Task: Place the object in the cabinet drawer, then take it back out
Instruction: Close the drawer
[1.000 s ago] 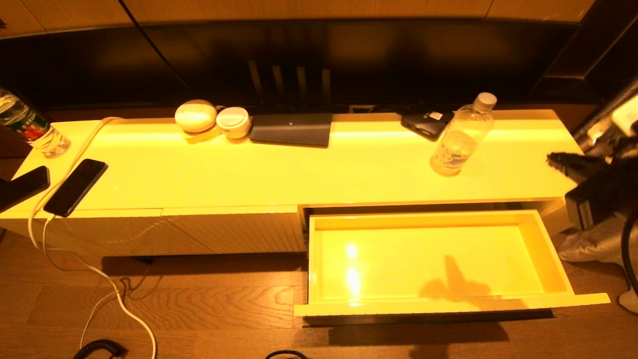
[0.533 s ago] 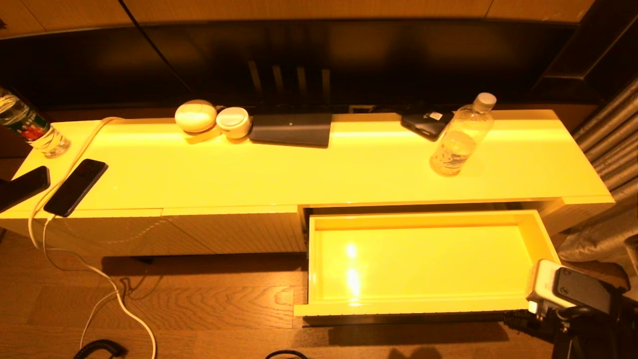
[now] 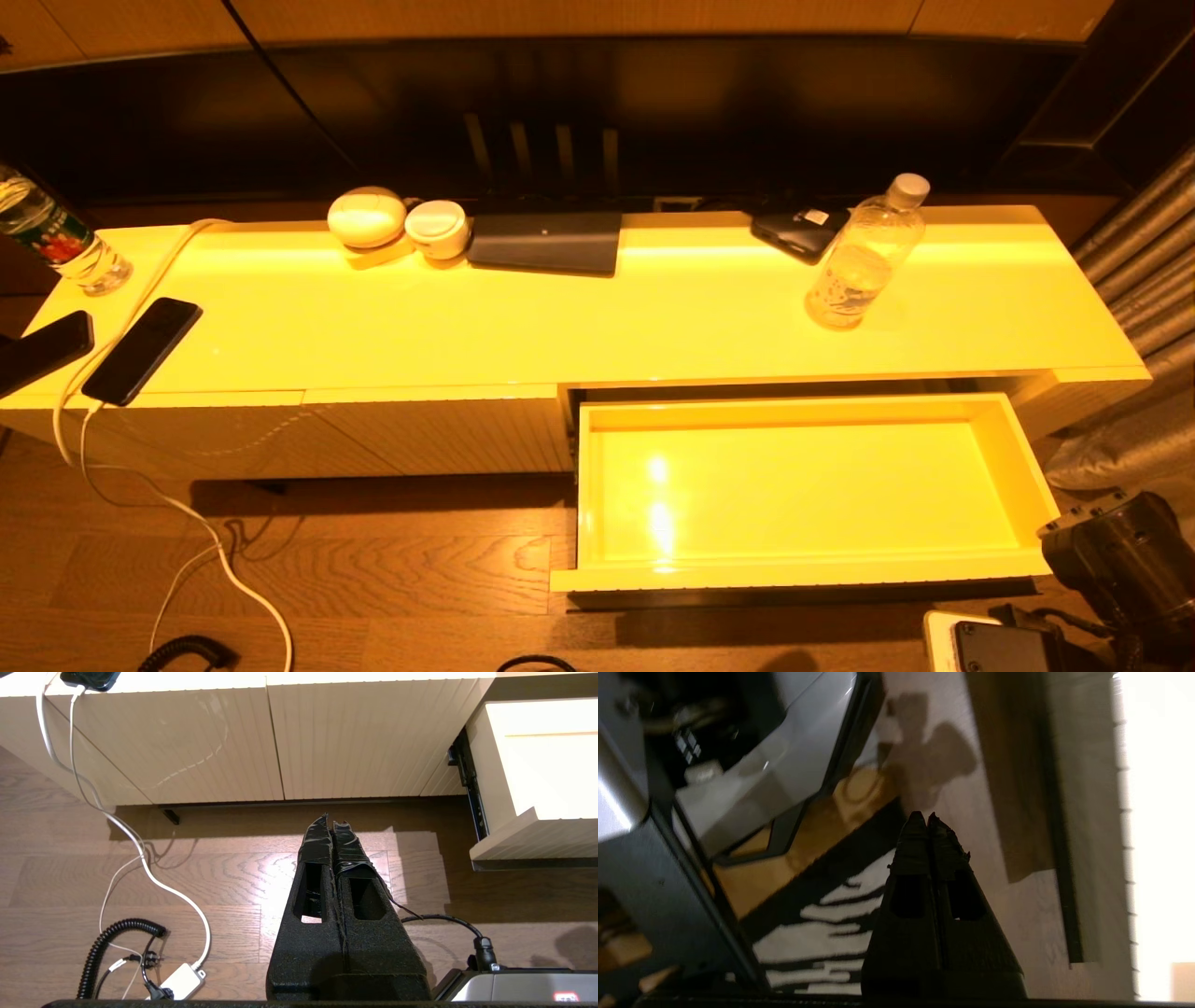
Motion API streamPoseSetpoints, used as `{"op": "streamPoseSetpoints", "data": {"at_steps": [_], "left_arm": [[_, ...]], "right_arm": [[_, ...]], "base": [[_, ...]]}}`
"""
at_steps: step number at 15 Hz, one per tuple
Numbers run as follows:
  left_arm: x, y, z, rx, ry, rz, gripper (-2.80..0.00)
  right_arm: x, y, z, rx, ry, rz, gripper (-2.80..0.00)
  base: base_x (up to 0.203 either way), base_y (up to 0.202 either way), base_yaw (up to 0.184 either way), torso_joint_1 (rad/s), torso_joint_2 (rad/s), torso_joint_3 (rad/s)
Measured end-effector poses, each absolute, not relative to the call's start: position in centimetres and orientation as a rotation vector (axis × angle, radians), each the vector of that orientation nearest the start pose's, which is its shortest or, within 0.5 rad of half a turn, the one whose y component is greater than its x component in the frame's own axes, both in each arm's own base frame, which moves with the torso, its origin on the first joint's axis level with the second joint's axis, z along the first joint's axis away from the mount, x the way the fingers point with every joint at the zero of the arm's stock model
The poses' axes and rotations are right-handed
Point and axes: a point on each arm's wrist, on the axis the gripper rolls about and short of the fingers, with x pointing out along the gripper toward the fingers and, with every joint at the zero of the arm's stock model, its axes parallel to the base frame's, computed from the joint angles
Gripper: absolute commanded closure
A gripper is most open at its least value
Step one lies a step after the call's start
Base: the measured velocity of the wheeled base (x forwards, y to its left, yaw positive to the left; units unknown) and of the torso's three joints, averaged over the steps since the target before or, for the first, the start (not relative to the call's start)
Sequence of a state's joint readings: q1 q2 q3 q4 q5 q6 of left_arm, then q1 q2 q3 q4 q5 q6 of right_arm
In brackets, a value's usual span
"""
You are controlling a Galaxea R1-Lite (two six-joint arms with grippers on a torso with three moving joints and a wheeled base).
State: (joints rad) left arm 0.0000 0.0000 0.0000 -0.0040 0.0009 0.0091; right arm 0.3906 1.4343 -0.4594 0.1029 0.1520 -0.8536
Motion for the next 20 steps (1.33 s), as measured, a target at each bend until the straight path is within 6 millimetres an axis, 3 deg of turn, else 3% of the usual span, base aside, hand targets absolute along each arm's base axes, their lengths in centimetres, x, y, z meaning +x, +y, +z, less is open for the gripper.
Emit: {"op": "streamPoseSetpoints", "data": {"at_steps": [5,9,14,20], "left_arm": [[-2.3,0.0,7.6,0.009,-0.004,0.001,0.00],[-2.3,0.0,7.6,0.009,-0.004,0.001,0.00],[-2.3,0.0,7.6,0.009,-0.004,0.001,0.00],[-2.3,0.0,7.6,0.009,-0.004,0.001,0.00]], "right_arm": [[16.2,6.9,8.6,-0.943,0.891,0.993,0.00],[18.5,7.0,7.9,-0.929,0.874,0.941,0.00],[22.1,6.6,7.9,-0.918,0.841,0.841,0.00],[24.8,6.9,8.4,-0.953,0.796,0.748,0.00]], "base": [[0.000,0.000,0.000,0.000,0.00,0.000],[0.000,0.000,0.000,0.000,0.00,0.000],[0.000,0.000,0.000,0.000,0.00,0.000],[0.000,0.000,0.000,0.000,0.00,0.000]]}}
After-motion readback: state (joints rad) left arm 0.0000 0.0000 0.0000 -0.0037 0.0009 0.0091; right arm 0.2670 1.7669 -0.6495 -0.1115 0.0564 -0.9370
